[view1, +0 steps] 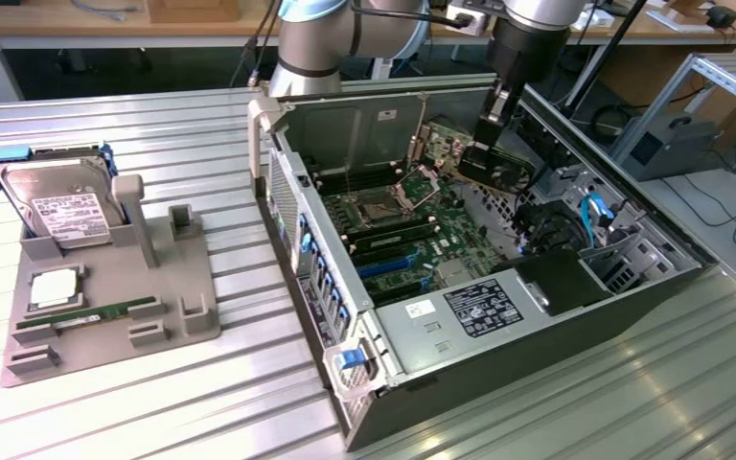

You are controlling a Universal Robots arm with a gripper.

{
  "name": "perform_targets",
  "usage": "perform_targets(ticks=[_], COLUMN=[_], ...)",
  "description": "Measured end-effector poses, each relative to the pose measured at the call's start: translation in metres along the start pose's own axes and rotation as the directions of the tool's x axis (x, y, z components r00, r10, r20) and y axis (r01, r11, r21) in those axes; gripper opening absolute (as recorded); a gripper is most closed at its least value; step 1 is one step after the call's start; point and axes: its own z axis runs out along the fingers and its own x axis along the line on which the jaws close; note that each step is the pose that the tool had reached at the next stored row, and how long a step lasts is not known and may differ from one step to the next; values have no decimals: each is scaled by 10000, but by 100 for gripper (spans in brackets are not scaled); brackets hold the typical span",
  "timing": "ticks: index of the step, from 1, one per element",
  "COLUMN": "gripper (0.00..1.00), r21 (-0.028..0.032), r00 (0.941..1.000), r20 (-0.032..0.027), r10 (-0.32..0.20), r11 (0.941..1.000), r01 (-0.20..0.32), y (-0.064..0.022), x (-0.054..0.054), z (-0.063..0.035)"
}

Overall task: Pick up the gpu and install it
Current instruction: 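Insert the gpu into the slot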

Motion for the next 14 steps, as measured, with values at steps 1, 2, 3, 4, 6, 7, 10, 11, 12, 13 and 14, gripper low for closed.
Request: perform_targets(ticks=[1,2,3,4,6,7,10,11,12,13,14], gripper=[27,27,27,27,27,27,27,27,27,27,27], r21=[-2,-4,-5,-6,-9,-11,-15,-18,-19,-21,-22], r00=[10000,9999,9999,9998,9996,9993,9986,9981,9978,9973,9968], r20=[3,5,6,8,12,16,22,25,28,31,33], r10=[-71,-123,-151,-178,-291,-368,-525,-614,-661,-739,-799], r11=[10000,9999,9999,9998,9996,9993,9986,9981,9978,9973,9968], r01=[71,123,151,178,291,368,525,614,661,739,799], y=[0,0,0,0,0,0,0,0,0,0,0], x=[0,0,0,0,0,0,0,0,0,0,0], z=[0,0,0,0,0,0,0,0,0,0,0])
